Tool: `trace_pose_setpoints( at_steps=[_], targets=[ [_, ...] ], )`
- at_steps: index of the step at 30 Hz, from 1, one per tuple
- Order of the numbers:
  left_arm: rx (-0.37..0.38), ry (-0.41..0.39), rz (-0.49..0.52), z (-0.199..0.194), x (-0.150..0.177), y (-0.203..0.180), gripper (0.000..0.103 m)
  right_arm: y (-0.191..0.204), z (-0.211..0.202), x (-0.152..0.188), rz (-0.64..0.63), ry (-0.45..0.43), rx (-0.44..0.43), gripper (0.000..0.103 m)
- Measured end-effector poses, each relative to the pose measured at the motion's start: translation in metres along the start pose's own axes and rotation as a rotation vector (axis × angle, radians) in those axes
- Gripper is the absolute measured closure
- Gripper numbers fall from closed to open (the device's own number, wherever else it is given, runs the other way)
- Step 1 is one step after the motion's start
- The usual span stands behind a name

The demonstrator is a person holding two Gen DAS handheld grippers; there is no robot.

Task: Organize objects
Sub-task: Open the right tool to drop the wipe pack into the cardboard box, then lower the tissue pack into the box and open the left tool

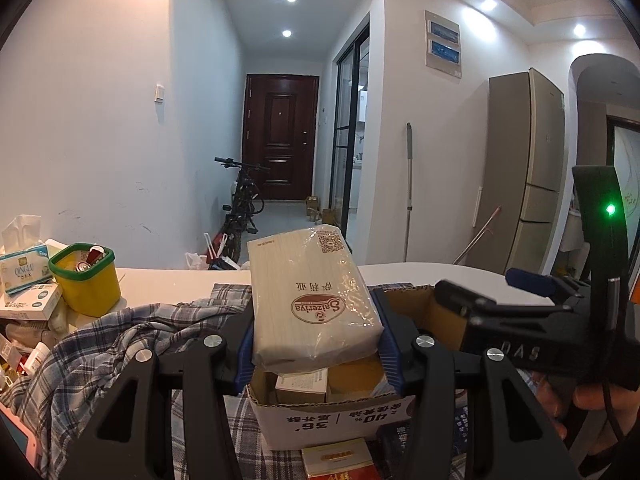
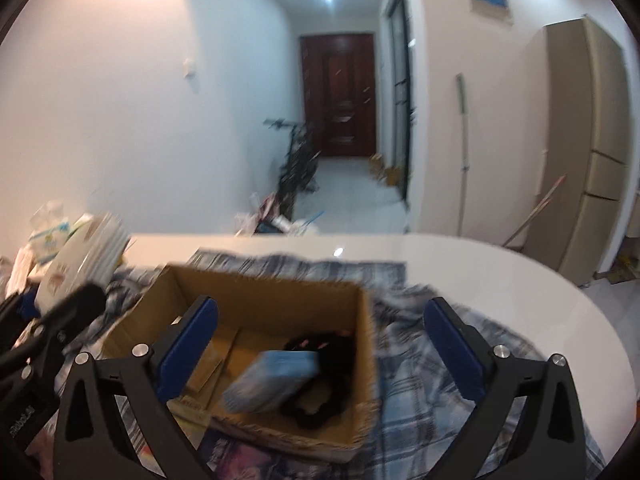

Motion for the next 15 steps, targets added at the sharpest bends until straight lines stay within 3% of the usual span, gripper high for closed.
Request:
trace_pose_setpoints(
  at_steps=[5,9,15],
  targets=[
    [0.021,0.020,-0.013,0.005,0.000,0.001,0.051,-0.014,-0.007,-0.009,0.062,-0.042,0.005,0.001],
    [0.051,0.071,-0.013,0.018,0.005,-0.003,0.051,-0.022,-0.005,-0.010,0.115,-0.028,-0.017,0.001],
    [0.077,0.152,0.018,0.038,0.019,-0.016,0.051,-0.014,0.000,-0.007,0.090,-0.013,-0.014,0.001]
  ],
)
Point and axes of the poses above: each gripper's, at about its wrist camera, not at the fingertips, and z roughly the way its jaws point, y to its left, x to its underside, the point moved 2 cm from there along z, roughly the way its jaws point, and after that the axes turned 6 degrees about -x, right-handed, at the moved point
